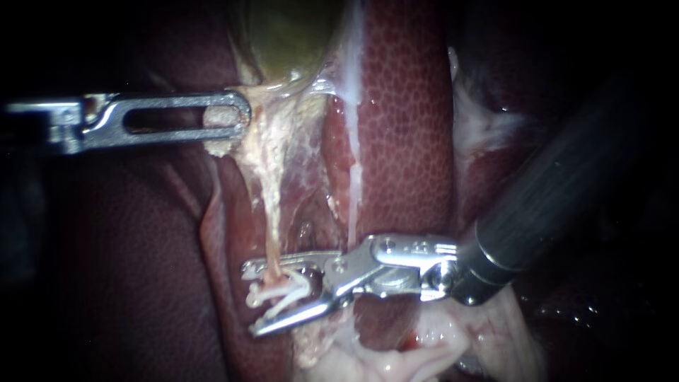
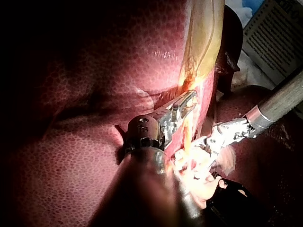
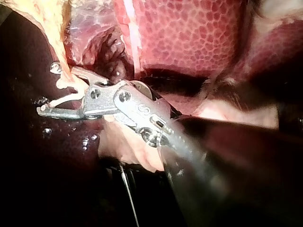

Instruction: Clipping second clip left tube

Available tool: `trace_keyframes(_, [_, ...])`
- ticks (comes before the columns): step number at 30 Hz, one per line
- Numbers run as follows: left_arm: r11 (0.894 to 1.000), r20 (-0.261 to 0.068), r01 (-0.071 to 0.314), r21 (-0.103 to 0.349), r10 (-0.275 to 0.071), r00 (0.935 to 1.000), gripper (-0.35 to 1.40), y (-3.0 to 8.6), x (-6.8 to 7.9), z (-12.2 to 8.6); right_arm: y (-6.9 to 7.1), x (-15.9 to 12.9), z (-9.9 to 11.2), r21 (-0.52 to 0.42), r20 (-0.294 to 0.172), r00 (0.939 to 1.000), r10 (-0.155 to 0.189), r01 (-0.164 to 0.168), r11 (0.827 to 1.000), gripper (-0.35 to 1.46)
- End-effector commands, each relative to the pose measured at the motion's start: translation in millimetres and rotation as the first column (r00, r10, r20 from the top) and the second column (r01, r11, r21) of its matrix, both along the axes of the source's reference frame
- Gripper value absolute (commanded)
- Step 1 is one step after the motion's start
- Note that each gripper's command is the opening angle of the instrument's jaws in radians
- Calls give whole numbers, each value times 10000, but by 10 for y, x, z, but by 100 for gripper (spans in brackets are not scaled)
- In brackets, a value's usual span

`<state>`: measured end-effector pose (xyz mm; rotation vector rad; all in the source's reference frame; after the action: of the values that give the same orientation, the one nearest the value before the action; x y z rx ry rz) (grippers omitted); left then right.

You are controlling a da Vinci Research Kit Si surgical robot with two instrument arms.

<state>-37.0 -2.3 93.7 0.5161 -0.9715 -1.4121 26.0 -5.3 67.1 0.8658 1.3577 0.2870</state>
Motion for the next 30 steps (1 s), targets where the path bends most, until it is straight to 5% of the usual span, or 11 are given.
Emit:
trace_keyframes(1, [10000, 0, -1, 0, 1, 10000, -35, 0, 0, 0, 1, 0, 1, -15, 31, 10000, 61, -61, 10000, 52])
trace_keyframes(14, [10000, -1, 0, -1, 0, 10000, -35, 0, 0, 0, 5, -8, 11, 88, 79, 10000, 62, -62, 9999, 22])
trace_keyframes(23, [10000, -1, 0, -1, 0, 10000, -35, 0, 0, 0, 6, -13, 14, 78, 263, 9996, -54, 52, 10000, -35])
trace_keyframes(30, [10000, -1, 0, -1, 0, 10000, -35, 0, 0, 0, 6, -13, 14, 140, 268, 9996, -82, 79, 9999, -35])
